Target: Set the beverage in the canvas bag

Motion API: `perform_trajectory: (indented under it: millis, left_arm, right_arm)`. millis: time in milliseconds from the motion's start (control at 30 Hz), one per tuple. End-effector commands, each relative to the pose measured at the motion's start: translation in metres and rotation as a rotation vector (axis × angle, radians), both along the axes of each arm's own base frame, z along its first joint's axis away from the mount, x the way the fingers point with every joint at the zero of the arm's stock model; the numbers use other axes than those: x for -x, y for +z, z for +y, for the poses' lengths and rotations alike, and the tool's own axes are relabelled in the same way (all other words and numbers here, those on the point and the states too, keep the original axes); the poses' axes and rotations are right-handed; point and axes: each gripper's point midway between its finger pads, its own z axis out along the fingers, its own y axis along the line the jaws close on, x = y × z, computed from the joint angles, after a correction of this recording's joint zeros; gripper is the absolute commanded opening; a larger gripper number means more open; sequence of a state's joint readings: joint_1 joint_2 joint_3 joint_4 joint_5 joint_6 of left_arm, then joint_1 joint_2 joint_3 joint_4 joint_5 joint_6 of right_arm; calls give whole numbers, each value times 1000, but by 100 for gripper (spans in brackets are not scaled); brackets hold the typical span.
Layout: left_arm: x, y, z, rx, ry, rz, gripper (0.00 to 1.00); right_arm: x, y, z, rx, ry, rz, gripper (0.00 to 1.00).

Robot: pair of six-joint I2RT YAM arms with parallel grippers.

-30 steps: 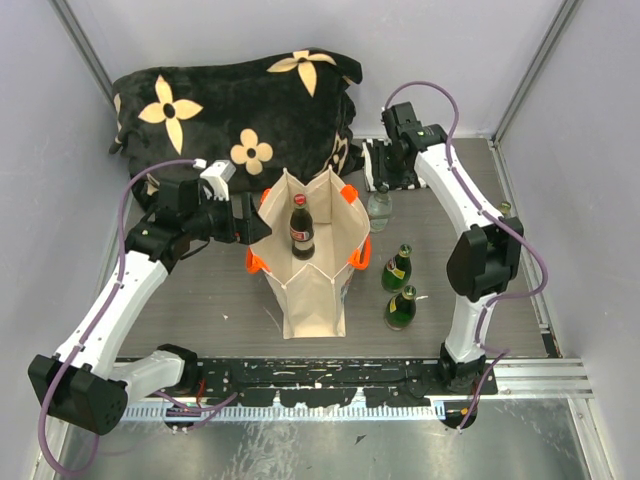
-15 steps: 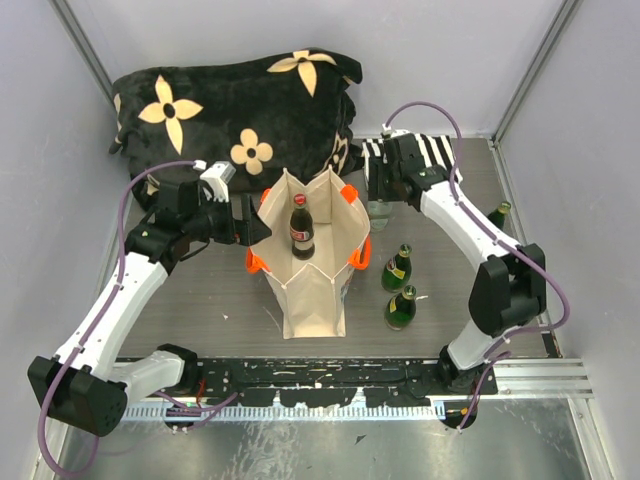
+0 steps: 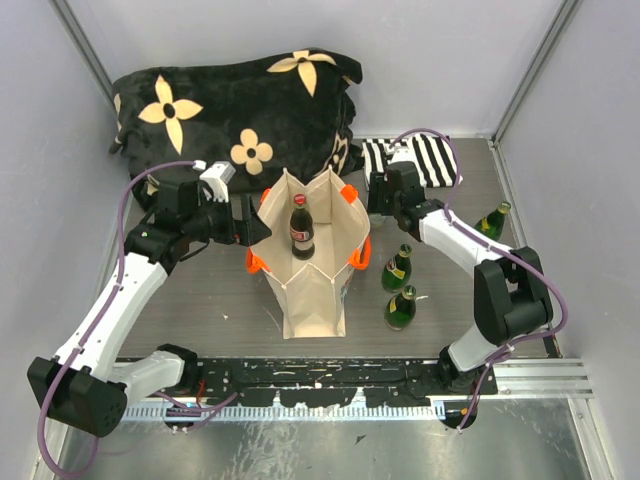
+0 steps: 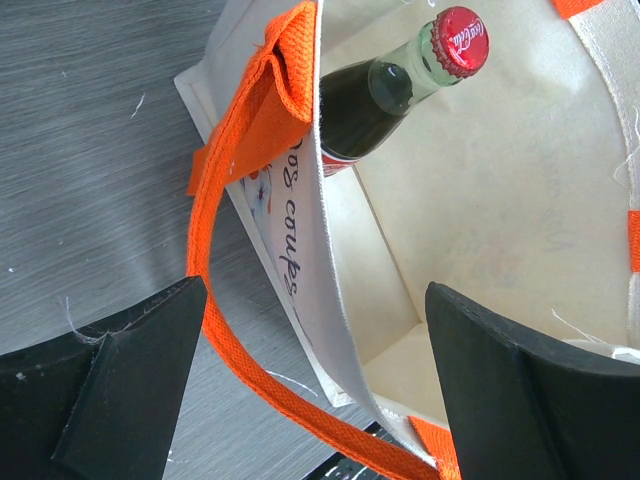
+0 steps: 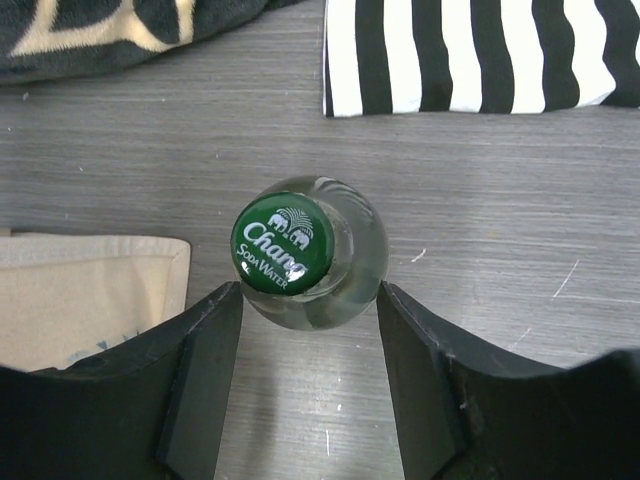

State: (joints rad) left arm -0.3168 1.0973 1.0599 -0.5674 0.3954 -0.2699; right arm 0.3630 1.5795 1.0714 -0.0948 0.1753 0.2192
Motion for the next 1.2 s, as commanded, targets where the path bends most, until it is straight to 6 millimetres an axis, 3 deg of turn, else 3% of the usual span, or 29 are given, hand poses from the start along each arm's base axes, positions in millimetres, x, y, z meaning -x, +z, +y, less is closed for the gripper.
perform_trajectory:
  millis: [0,333,833,933,1100,1167]
  left_arm:
    - [5,3,-1,11,-16,-5,98]
    - [2,1,-2,10,-17,-5,98]
    - [-3,2,-5,13,-25,2,98]
    - [-2,2,-4,10,-25,1,98]
    - [-2,2,-4,7,-25,2,98]
    - [-1,1,-4,8,-27,4,98]
  right_arm:
    - [-25,40,9,-53,-4,-167,61]
    - [-27,46,20,-84,42,-179,67]
    - [-47,27,23,-60,36,-188,69]
    - [-49,25,23,-60,33,-196,63]
    - [-51,32,22,-62,31,-237,40]
    - [-51,36,22,-65,34,-252,39]
